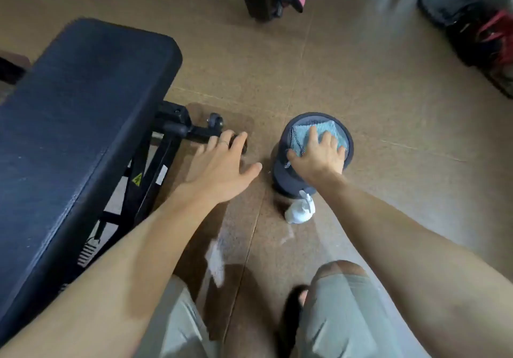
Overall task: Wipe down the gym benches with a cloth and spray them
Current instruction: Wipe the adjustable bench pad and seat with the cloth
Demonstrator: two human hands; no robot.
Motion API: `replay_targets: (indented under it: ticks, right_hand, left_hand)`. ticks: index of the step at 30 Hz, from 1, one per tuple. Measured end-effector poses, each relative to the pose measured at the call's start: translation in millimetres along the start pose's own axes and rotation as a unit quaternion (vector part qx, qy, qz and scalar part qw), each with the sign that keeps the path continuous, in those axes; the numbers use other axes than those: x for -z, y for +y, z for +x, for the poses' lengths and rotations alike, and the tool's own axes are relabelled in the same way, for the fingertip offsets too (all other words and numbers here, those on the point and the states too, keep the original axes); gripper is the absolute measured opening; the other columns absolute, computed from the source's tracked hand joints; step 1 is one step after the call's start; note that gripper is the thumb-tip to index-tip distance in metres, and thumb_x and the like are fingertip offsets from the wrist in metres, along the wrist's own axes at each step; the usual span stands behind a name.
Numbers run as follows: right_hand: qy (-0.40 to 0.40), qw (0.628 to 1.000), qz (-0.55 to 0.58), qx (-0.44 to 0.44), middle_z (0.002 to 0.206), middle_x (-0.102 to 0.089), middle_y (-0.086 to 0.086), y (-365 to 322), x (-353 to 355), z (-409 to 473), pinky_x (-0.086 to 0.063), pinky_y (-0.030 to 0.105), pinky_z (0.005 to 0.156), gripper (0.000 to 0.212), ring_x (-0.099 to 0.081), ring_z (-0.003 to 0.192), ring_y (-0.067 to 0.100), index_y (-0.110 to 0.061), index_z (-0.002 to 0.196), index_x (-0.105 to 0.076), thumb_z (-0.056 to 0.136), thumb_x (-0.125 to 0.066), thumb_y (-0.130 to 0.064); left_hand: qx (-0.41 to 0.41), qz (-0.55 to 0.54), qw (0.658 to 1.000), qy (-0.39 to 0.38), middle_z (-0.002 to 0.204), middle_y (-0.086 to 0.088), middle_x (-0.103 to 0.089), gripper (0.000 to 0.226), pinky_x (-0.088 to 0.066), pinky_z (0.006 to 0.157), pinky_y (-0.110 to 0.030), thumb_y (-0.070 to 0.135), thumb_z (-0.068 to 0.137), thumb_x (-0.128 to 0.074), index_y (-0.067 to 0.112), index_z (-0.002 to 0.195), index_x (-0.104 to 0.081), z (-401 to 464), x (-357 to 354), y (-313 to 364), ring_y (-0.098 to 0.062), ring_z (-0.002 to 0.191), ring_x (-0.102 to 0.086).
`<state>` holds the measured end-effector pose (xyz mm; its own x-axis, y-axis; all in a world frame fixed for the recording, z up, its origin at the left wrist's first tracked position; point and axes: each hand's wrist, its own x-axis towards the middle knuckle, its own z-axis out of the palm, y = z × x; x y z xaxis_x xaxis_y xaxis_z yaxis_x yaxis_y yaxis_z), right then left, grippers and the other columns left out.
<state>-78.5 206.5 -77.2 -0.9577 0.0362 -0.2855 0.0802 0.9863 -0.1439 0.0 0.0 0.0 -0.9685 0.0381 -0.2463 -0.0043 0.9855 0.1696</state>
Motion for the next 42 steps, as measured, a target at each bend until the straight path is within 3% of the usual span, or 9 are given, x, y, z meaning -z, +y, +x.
replay_targets:
  ticks: [4,7,11,16,21,28,31,34,42]
  right_hand:
    - [0.059,0.998,0.005,-0.017,0.148,-0.041,0.017,9,-36,11,-0.029,0.055,0.112,0.089,-0.034,0.14,0.036,-0.005,0.152,-0.033,0.087,-0.052,-0.063]
    - [0.152,0.988,0.002,0.027,0.125,-0.056,0.019,12,-56,12,-0.04,0.053,0.098,0.059,-0.049,0.117,0.041,0.0,0.125,-0.058,0.09,-0.046,-0.046]
    - [0.21,0.974,0.014,0.086,0.105,-0.062,0.021,26,-58,16,-0.046,0.052,0.082,0.016,-0.055,0.096,0.043,0.001,0.104,-0.063,0.094,-0.056,-0.011]
    - [0.201,0.934,0.292,0.037,0.09,-0.06,0.015,-36,8,28,-0.035,0.038,0.067,0.018,-0.054,0.081,0.035,-0.004,0.099,-0.053,0.105,-0.04,-0.016]
    - [0.17,0.847,0.461,0.204,0.093,-0.061,0.002,-190,79,29,-0.035,0.028,0.07,0.021,-0.054,0.082,0.019,-0.01,0.112,-0.06,0.103,-0.042,-0.014]
    - [0.151,0.838,0.158,0.499,0.119,-0.065,0.004,-301,54,36,-0.041,0.041,0.094,0.024,-0.055,0.11,0.029,-0.013,0.117,-0.065,0.1,-0.05,-0.023]
    - [0.134,0.832,0.069,0.535,0.128,-0.064,0.003,-304,39,39,-0.037,0.042,0.109,0.042,-0.052,0.123,0.027,-0.017,0.122,-0.067,0.1,-0.044,-0.045]
    - [0.148,0.809,0.03,0.568,0.146,-0.057,0.007,-293,34,42,-0.032,0.052,0.115,0.049,-0.047,0.137,0.031,-0.017,0.137,-0.062,0.104,-0.037,-0.043]
    - [0.026,0.807,-0.114,0.579,0.17,-0.014,0.003,-326,59,62,-0.01,0.051,0.125,0.062,-0.013,0.155,0.031,-0.041,0.159,-0.021,0.099,-0.006,-0.045]
  left_hand:
    - [-0.007,0.067,0.994,0.084,0.161,-0.009,-0.033,0.074,-0.028,0.118,-0.048,0.061,0.099,-0.041,0.019,0.158,-0.027,13,-13,-23,-0.033,0.144,-0.034]
    - [0.007,0.118,0.982,0.149,0.159,-0.011,-0.037,0.072,-0.028,0.118,-0.05,0.057,0.096,-0.05,0.018,0.155,-0.034,19,0,-44,-0.034,0.144,-0.036]
    - [0.074,0.13,0.962,0.228,0.156,-0.015,-0.041,0.07,-0.028,0.115,-0.054,0.047,0.093,-0.062,0.014,0.15,-0.04,15,38,-85,-0.038,0.14,-0.037]
    - [0.193,0.132,0.951,0.204,0.152,-0.019,-0.043,0.088,-0.032,0.113,-0.056,0.065,0.085,-0.063,0.011,0.15,-0.038,-4,63,-146,-0.042,0.138,-0.039]
    - [0.239,0.058,0.953,0.179,0.154,-0.014,-0.043,0.101,-0.035,0.115,-0.053,0.083,0.076,-0.044,0.014,0.149,-0.042,-18,50,-173,-0.038,0.139,-0.04]
    - [0.255,0.011,0.943,0.215,0.153,-0.001,-0.042,0.094,-0.031,0.119,-0.047,0.077,0.074,-0.058,0.022,0.148,-0.044,-13,42,-177,-0.027,0.142,-0.037]
    - [0.259,0.008,0.943,0.209,0.156,-0.002,-0.04,0.095,-0.029,0.121,-0.047,0.078,0.075,-0.056,0.021,0.15,-0.042,-11,41,-179,-0.027,0.145,-0.034]
    - [0.259,0.003,0.941,0.216,0.156,-0.002,-0.041,0.094,-0.027,0.121,-0.046,0.076,0.075,-0.057,0.02,0.15,-0.045,-12,39,-176,-0.027,0.145,-0.034]
    - [0.265,-0.016,0.941,0.212,0.157,-0.004,-0.04,0.094,-0.025,0.122,-0.045,0.074,0.075,-0.056,0.018,0.15,-0.045,-11,39,-175,-0.028,0.146,-0.033]
